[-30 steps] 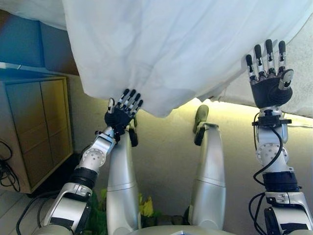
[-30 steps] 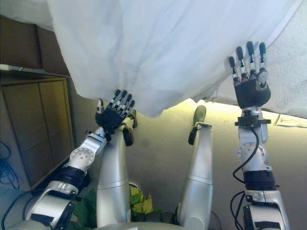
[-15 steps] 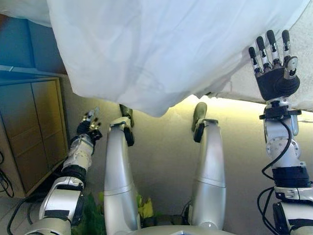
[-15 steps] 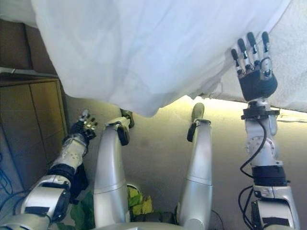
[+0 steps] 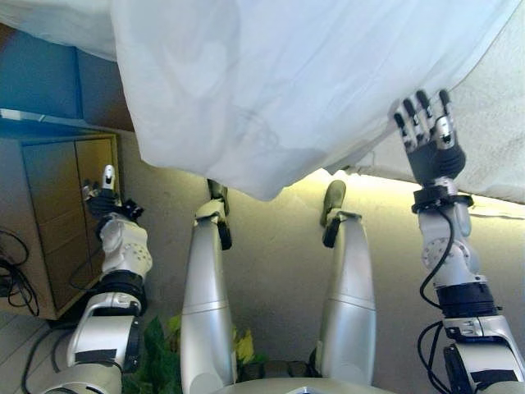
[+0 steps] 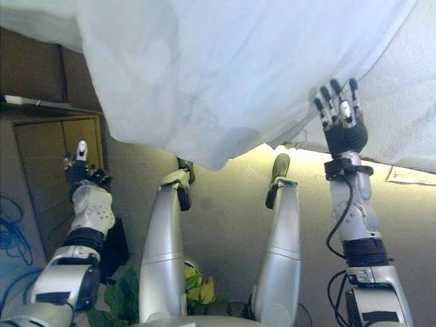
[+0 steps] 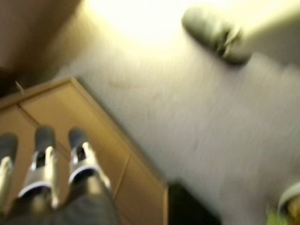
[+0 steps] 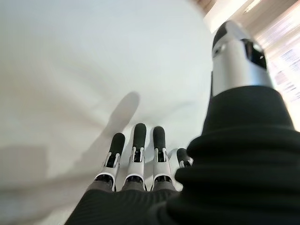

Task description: Make the bed neatly

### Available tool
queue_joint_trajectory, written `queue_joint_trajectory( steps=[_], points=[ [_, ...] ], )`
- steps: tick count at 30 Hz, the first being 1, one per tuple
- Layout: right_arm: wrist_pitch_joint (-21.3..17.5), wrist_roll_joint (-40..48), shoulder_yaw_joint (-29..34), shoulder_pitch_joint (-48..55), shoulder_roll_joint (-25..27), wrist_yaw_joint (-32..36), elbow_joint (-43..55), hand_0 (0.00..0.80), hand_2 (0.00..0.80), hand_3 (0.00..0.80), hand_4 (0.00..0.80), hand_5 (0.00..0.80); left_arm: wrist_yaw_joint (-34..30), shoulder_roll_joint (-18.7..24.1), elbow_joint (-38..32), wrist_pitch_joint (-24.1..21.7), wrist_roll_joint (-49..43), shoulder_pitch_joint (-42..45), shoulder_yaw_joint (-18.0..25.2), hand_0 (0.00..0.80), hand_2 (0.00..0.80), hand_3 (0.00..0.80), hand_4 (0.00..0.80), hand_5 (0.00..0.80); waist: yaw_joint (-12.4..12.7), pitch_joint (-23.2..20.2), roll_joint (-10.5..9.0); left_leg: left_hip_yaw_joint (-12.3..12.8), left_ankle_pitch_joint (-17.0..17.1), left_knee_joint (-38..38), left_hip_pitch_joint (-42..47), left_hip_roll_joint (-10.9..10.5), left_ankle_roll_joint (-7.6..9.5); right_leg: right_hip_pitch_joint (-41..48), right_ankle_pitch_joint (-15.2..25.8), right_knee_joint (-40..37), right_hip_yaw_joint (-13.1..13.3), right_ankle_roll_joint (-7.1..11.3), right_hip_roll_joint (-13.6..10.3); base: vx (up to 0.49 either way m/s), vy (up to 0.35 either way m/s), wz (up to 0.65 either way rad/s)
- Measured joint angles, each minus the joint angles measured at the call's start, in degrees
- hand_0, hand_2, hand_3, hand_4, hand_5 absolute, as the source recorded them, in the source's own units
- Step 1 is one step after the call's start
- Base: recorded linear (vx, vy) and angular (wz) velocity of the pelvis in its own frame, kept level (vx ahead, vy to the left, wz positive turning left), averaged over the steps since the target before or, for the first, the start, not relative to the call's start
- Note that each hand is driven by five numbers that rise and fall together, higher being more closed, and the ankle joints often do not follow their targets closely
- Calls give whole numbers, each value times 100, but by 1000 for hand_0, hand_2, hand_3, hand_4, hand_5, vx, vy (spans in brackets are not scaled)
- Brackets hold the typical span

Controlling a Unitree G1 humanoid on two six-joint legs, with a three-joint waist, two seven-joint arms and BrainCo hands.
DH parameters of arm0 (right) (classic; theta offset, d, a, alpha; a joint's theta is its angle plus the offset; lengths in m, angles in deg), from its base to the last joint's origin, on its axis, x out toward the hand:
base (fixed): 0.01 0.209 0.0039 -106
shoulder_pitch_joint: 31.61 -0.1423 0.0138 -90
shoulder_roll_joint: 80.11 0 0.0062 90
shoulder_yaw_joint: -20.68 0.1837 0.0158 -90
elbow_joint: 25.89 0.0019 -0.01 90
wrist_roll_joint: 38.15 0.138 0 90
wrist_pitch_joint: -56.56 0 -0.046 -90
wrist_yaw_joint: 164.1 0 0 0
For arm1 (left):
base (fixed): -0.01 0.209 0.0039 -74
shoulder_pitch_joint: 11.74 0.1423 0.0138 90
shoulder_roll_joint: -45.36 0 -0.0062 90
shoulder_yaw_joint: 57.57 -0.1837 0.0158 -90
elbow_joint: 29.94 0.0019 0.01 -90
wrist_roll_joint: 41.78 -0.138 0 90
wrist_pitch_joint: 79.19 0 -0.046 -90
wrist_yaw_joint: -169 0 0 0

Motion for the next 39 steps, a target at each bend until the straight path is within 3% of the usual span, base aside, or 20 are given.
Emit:
queue_joint_trajectory(
  steps=[5, 9, 13, 20, 28, 39],
  points=[
    [-55, -230, 5, 260, -162, -268, -966, 0, 0, 0, 0, 0, -1031, -365, -589, -80, 139, 390, -164, 0, 0, 0, 0, 0, 96, 5, -11, -149, 286, -700, 565, 11, -122, 510, 9, -320, -307, -66, -32, 15, -165, 15],
    [-166, -427, 34, 354, -196, -472, -2011, 0, 0, 0, 0, 0, -1863, -395, -1245, -68, 135, 610, -460, 0, 0, 0, 0, 0, 351, 4, -13, -281, 542, -1348, 1009, 30, -191, 875, 3, -531, -578, -173, -41, 11, -153, 18],
    [-227, -483, 61, 334, -211, -557, -2925, 0, 0, 0, 0, 0, -2268, -307, -1551, 49, 191, 720, -651, 0, 0, 0, 0, 0, 503, 3, -13, -340, 688, -1638, 1219, 30, -201, 1092, -14, -612, -744, -210, -63, 8, -132, 15],
    [-233, -1053, -62, -210, -168, -717, -3949, 0, 0, 0, 0, 0, -2368, -53, -1707, 308, 460, 750, -881, 0, 0, 0, 0, 0, 677, 4, -12, -405, 762, -1669, 1201, -101, -171, 1111, -9, -574, -794, -189, -175, 7, -83, 10],
    [-22, -2130, -587, -1035, 325, -972, -3957, 0, 0, 0, 0, 0, -2343, 367, -2356, 462, 572, 748, -1262, 0, 0, 0, 0, 0, 980, 5, -9, -463, 851, -1695, 1109, -198, -111, 1107, -29, -531, -908, -195, -305, 15, -47, 11],
    [172, -2353, -911, -1150, 510, -1120, -3652, 0, 0, 0, 0, 0, -2205, 610, -2465, 668, 683, 749, -1276, 0, 0, 0, 0, 0, 996, 6, -7, -497, 831, -1452, 887, -363, -42, 1105, -30, -499, -1001, -107, -482, 23, -10, 9]
  ],
)
